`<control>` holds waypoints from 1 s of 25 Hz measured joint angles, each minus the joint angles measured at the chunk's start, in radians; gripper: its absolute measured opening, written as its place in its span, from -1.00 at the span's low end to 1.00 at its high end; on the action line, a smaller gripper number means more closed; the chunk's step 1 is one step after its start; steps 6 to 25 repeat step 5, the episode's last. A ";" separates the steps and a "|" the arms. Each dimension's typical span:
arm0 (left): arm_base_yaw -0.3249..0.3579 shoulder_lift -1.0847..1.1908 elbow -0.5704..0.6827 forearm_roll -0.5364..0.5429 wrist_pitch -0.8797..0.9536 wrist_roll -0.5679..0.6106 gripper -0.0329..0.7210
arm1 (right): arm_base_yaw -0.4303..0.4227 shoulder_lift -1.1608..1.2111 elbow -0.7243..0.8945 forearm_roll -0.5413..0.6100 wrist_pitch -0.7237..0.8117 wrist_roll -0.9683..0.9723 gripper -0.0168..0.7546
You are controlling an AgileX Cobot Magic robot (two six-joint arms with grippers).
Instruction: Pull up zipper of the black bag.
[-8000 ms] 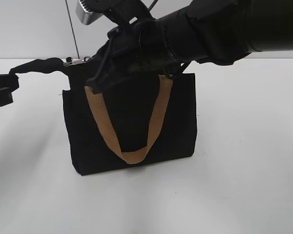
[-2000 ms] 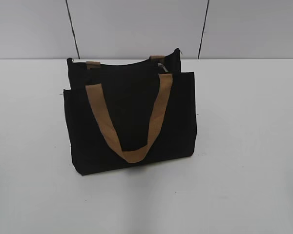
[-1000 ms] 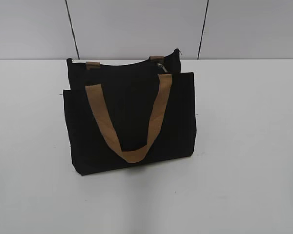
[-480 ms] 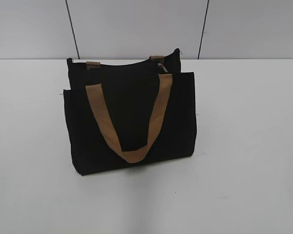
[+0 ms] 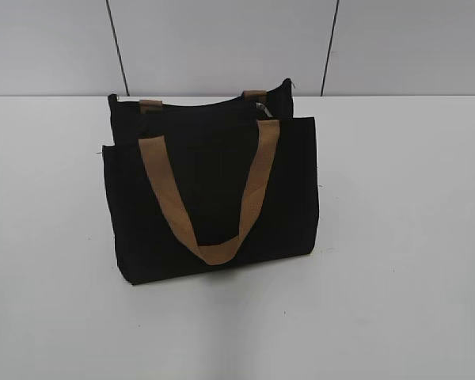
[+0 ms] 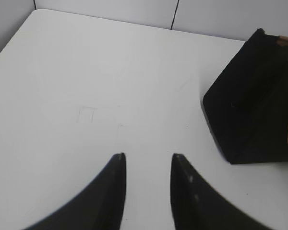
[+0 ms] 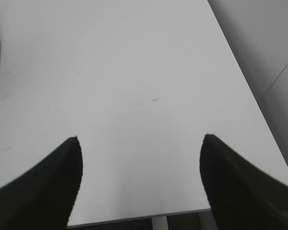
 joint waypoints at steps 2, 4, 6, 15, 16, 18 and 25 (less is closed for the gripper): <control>0.000 0.000 0.000 0.000 0.000 0.000 -0.28 | 0.000 0.000 0.000 0.000 0.000 0.000 0.57; 0.000 0.000 0.000 0.000 0.000 0.000 -0.28 | 0.000 0.000 0.000 0.001 0.000 0.000 0.57; 0.000 0.000 0.000 0.000 0.000 0.000 -0.28 | 0.000 0.000 0.000 0.001 0.000 0.000 0.57; 0.000 0.000 0.000 0.000 0.000 0.000 -0.28 | 0.000 0.000 0.000 0.001 0.000 0.000 0.57; 0.000 0.000 0.000 0.000 0.000 0.000 -0.28 | 0.000 0.000 0.000 0.001 0.000 0.000 0.57; 0.000 0.000 0.000 0.000 0.000 0.000 -0.28 | 0.000 0.000 0.000 0.001 0.000 0.000 0.57; 0.000 0.000 0.000 0.000 0.000 0.000 -0.28 | 0.000 0.000 0.000 0.001 0.000 0.000 0.57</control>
